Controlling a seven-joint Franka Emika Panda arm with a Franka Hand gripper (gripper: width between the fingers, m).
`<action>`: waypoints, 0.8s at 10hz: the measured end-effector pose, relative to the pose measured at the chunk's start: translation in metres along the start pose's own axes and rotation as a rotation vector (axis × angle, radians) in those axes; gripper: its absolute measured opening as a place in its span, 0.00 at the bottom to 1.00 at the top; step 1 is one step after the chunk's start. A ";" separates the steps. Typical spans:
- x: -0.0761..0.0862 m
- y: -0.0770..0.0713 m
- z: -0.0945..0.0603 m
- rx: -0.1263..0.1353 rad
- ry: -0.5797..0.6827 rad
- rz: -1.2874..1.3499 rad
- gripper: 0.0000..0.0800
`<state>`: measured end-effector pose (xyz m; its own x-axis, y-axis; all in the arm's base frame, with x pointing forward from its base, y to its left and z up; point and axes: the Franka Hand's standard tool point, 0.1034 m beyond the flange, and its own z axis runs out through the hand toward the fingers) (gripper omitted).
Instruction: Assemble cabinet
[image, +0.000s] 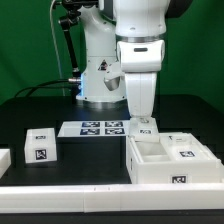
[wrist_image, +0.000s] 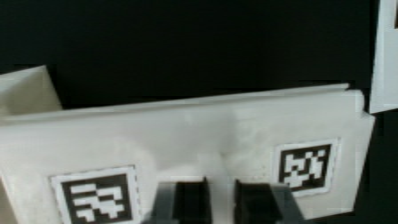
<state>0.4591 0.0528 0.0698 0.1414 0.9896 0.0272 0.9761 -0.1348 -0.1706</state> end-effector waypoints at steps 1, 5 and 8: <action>0.000 0.000 0.000 0.000 0.000 0.000 0.08; -0.002 0.007 0.001 -0.001 0.006 -0.072 0.08; -0.002 0.015 -0.001 -0.005 0.010 -0.097 0.08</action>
Offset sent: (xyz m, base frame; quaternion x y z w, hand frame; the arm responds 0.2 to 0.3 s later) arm 0.0153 -0.0033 -0.0055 -0.0103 0.0054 -0.1274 0.9918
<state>0.4737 0.0488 0.0682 0.0477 0.9974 0.0532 0.9860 -0.0386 -0.1620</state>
